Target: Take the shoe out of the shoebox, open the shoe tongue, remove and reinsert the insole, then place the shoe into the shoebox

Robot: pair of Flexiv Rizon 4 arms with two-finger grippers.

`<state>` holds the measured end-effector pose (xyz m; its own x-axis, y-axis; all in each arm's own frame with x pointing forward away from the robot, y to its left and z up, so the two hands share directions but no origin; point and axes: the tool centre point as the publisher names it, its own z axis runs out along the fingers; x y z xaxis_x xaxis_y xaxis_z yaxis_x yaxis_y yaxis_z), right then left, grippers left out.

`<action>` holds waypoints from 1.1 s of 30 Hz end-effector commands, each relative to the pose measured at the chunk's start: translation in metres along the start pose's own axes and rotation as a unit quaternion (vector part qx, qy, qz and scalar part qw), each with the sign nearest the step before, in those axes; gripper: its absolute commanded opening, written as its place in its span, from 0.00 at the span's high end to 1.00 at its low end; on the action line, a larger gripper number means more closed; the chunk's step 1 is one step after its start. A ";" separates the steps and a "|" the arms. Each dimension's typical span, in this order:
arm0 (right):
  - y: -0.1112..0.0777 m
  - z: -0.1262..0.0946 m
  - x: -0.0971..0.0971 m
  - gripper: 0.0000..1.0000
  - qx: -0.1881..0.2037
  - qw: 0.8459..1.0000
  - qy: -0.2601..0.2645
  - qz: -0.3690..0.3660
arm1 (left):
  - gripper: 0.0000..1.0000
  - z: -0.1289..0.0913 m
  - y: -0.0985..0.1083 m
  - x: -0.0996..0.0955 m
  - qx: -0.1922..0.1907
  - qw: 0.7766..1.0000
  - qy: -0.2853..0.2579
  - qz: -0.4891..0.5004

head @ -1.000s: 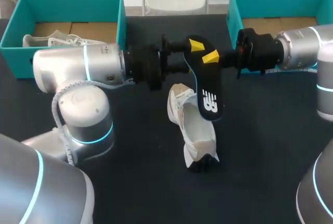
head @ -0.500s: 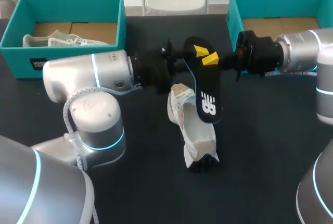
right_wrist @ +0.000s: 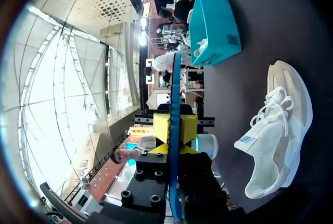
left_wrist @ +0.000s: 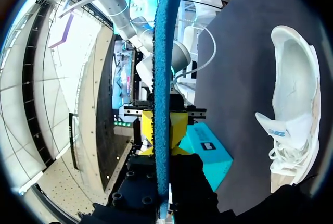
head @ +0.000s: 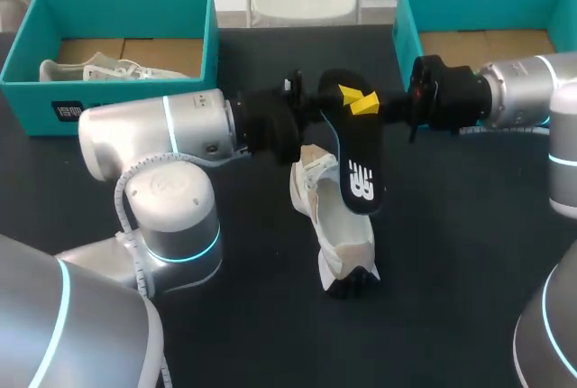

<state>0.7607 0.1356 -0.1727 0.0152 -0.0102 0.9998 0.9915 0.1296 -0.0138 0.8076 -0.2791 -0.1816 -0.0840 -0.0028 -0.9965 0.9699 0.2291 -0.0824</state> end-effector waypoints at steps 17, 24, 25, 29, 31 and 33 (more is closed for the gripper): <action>-0.027 -0.038 0.022 0.00 -0.041 0.934 -0.225 -0.275 | 1.00 -0.038 -0.007 -0.017 0.054 0.987 0.038 -0.146; -0.028 -0.038 0.022 0.00 -0.018 0.905 -0.219 -0.363 | 1.00 -0.045 -0.017 -0.018 0.064 0.977 0.052 -0.194; -0.028 -0.038 0.022 0.00 -0.018 0.905 -0.219 -0.363 | 1.00 -0.045 -0.017 -0.018 0.064 0.977 0.052 -0.194; -0.028 -0.038 0.022 0.00 -0.018 0.905 -0.219 -0.363 | 1.00 -0.045 -0.017 -0.018 0.064 0.977 0.052 -0.194; -0.028 -0.038 0.022 0.00 -0.018 0.905 -0.219 -0.363 | 1.00 -0.045 -0.017 -0.018 0.064 0.977 0.052 -0.194; -0.028 -0.038 0.022 0.00 -0.018 0.905 -0.219 -0.363 | 1.00 -0.045 -0.017 -0.018 0.064 0.977 0.052 -0.194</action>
<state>0.7426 0.0935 -0.1516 -0.6916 0.2965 0.6586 0.7206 0.2194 0.6578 0.7826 -0.2397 -0.1608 -0.4689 0.0369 -0.8825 0.8798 0.1077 -0.4630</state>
